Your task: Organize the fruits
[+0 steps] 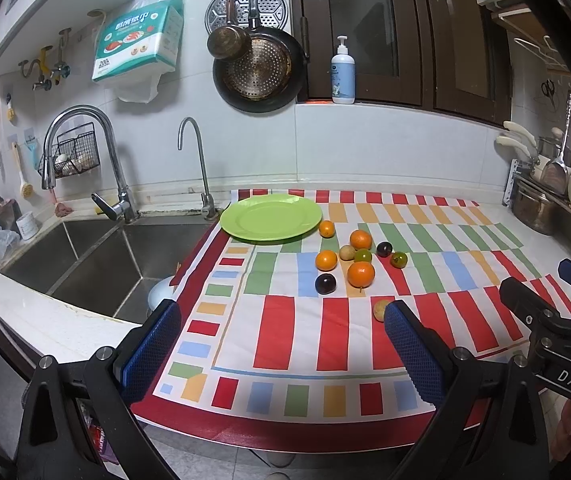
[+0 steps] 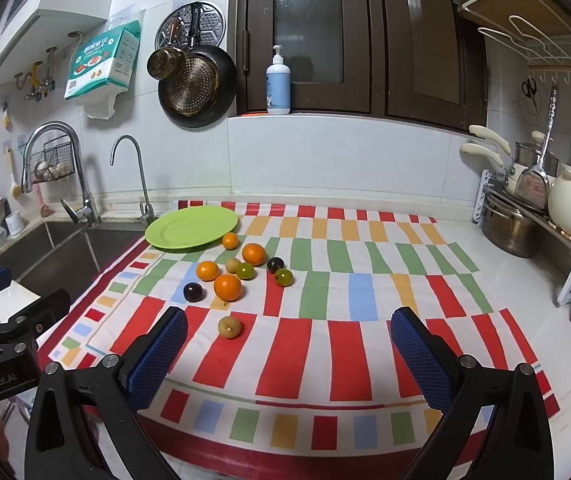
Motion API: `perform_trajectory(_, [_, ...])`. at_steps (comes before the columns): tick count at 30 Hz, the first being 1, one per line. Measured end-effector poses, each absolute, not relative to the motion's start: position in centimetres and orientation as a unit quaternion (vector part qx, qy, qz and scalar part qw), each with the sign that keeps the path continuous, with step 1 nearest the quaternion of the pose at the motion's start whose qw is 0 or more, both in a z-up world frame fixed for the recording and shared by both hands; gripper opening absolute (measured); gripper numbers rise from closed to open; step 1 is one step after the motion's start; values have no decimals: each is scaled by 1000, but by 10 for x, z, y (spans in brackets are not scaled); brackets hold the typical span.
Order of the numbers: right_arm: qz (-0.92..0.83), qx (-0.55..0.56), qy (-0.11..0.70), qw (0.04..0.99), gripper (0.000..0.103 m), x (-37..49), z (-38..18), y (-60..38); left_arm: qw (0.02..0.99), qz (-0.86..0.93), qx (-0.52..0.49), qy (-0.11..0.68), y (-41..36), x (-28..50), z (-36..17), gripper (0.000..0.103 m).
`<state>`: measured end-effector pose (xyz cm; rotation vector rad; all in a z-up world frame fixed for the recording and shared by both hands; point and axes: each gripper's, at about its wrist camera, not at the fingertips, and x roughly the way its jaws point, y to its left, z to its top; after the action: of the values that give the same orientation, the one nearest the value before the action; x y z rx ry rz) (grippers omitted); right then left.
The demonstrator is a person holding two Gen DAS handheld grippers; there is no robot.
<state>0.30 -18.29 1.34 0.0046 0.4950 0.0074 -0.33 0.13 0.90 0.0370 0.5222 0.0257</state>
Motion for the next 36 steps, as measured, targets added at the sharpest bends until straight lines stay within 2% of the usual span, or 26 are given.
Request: perform_trajectory(36, [9, -4, 256, 967, 103, 6, 8, -177, 962, 2, 18, 272, 4, 1, -1, 103])
